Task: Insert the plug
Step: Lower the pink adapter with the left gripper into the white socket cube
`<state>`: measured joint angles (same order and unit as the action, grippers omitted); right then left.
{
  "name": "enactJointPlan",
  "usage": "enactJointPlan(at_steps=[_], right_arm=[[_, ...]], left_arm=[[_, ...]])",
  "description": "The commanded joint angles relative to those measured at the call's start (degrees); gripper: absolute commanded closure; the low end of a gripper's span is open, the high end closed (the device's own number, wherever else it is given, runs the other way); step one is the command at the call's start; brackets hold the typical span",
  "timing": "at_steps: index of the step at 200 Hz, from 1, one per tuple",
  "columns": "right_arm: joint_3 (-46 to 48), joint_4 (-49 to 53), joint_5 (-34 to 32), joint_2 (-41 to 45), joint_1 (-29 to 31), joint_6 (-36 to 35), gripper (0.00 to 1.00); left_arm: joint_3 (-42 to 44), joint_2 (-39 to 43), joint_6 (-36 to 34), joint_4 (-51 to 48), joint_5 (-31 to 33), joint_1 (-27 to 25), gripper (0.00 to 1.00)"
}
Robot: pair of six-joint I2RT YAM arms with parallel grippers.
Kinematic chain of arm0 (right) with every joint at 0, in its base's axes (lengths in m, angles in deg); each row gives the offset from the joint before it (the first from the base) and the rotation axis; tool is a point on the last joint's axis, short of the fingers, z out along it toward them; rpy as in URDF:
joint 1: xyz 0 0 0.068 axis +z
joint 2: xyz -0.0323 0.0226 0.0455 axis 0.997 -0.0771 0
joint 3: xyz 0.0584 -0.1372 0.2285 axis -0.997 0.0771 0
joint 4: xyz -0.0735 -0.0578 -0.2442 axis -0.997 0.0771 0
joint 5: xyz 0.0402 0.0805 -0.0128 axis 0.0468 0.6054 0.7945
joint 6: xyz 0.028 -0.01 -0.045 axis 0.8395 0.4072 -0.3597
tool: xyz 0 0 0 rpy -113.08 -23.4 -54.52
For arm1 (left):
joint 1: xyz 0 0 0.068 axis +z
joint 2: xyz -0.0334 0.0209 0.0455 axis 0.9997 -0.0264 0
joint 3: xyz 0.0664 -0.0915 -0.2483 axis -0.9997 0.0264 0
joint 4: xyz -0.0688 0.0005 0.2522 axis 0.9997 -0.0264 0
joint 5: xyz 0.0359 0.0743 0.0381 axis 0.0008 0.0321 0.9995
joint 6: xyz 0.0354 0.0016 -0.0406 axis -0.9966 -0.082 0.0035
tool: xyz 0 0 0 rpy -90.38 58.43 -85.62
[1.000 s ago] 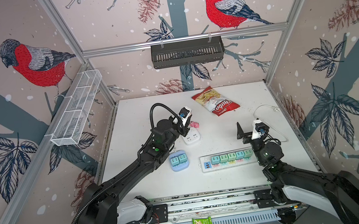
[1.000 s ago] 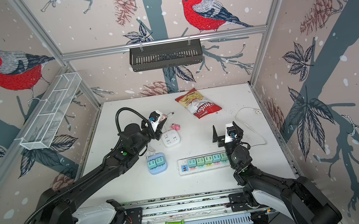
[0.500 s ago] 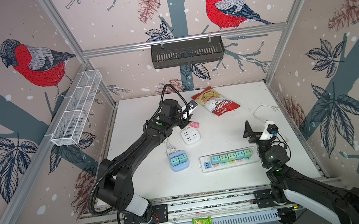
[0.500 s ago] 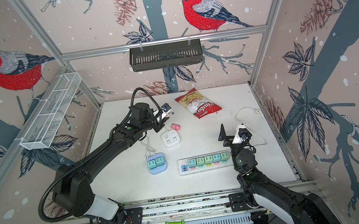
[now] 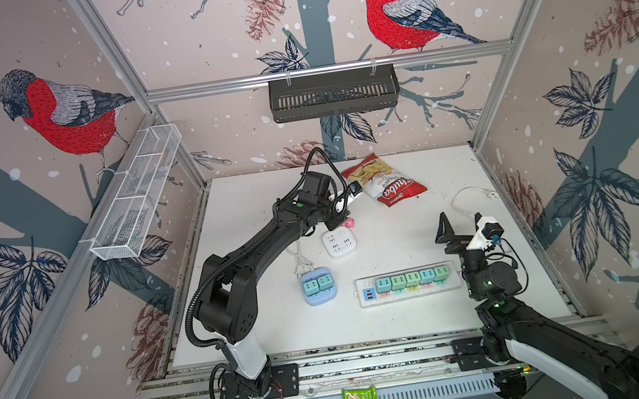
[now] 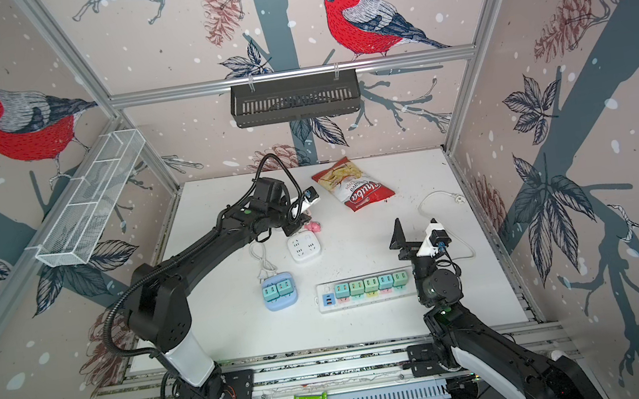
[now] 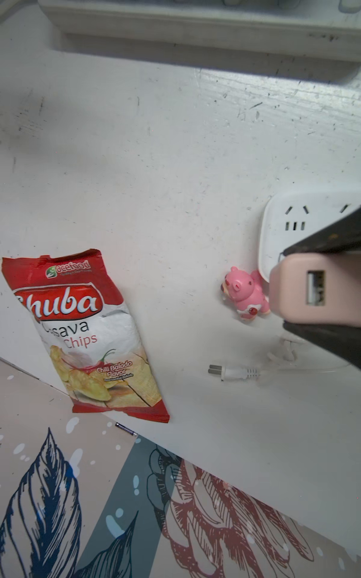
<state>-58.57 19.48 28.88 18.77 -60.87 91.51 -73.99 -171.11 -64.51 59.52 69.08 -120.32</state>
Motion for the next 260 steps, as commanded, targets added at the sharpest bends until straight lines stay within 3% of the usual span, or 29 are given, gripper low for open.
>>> enactJointPlan(at_steps=[1, 31, 89, 125, 152, 183, 202, 260], right_arm=[[5.2, -2.8, 0.6, 0.7, -0.1, 1.1, 0.0], [7.2, -9.8, 3.4, -3.7, -2.3, 5.2, 0.0], [0.7, -5.6, 10.6, -13.3, -4.4, 7.1, 0.0], [-1.3, -3.9, 12.5, -16.1, -5.1, 7.5, 0.0], [-2.0, -3.3, 13.2, -17.1, -5.5, 7.8, 0.0], [-2.2, -3.1, 14.0, -17.1, -6.5, 8.8, 0.0], [-2.2, -3.0, 14.6, -17.2, -7.1, 9.2, 0.0], [-2.1, -2.6, 15.4, -17.1, -7.9, 9.7, 0.0]], left_arm=[[-0.3, -1.3, -0.6, -2.7, 0.5, -0.9, 1.0], [-1.3, -2.9, -1.1, -4.2, 0.3, -2.2, 1.0], [-5.6, -8.3, 0.8, -8.4, -3.5, -2.9, 1.0], [-8.0, -10.9, 1.9, -11.2, -3.2, -2.9, 1.0], [-8.3, -10.1, 6.3, -13.2, 1.1, -4.0, 1.0], [0.0, -6.7, 7.5, -6.5, 5.2, -7.5, 1.0], [2.1, -5.6, 10.9, -2.3, 7.7, -6.6, 1.0], [4.7, -5.1, 12.4, 2.6, 2.0, -4.5, 1.0]])
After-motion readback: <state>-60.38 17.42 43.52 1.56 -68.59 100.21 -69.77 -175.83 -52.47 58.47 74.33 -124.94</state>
